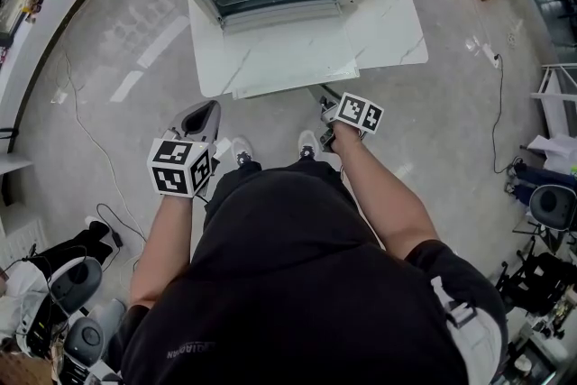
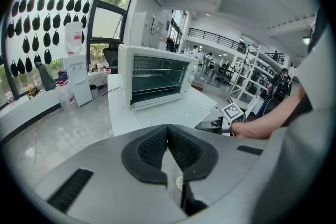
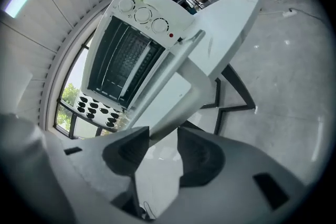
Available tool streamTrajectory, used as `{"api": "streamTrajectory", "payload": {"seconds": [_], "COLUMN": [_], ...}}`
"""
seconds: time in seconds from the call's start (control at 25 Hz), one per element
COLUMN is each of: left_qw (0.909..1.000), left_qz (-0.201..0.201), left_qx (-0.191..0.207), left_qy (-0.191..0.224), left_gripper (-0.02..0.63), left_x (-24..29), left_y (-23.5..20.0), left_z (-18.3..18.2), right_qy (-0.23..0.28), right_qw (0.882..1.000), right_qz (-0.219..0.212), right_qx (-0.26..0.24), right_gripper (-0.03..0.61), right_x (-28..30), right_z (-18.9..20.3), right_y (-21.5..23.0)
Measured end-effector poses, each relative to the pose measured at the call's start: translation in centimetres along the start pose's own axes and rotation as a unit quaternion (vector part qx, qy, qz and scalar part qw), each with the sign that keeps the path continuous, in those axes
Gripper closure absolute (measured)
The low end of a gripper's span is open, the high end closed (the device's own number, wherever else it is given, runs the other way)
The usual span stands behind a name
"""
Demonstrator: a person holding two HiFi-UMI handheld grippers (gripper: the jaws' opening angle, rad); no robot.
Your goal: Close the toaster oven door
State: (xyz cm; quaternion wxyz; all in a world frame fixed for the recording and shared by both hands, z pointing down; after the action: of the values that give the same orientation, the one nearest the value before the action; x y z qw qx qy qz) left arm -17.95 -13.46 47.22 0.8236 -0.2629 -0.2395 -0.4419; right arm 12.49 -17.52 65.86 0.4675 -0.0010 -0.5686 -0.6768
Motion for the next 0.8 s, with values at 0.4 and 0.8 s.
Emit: {"api": "streamTrajectory", "payload": {"seconds": [0.4, 0.8], "left_qw": [0.9999, 0.9998], "left_qz": [0.007, 0.007], "left_qx": [0.006, 0.012], "left_qy": [0.008, 0.016], "left_gripper": [0.611, 0.611], "left_x": [-0.4, -1.0], "left_y": [0.4, 0.4], "left_z": [-0.2, -0.2], "right_qy": [0.038, 0.049], "right_qw": [0.998, 0.995], "right_qz": [-0.041, -0.077], "right_qx": [0.037, 0.051], "right_gripper": [0.413, 0.416], "right_x": [-0.9, -1.5], "right_z": [-1.0, -2.5], "right_y": [-2.0, -4.3]}}
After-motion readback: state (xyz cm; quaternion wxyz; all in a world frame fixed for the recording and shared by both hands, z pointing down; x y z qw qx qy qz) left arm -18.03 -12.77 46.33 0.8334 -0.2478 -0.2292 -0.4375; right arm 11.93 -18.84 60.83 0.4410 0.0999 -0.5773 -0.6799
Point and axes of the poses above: the fingertips, and each gripper's own axes: x forward along the fingers, y to its right, z out of its underside, the point moved 7 cm from there along -x, backward along the fingers, and after that the axes turned 2 degrees about z, right-handed, at the moved point
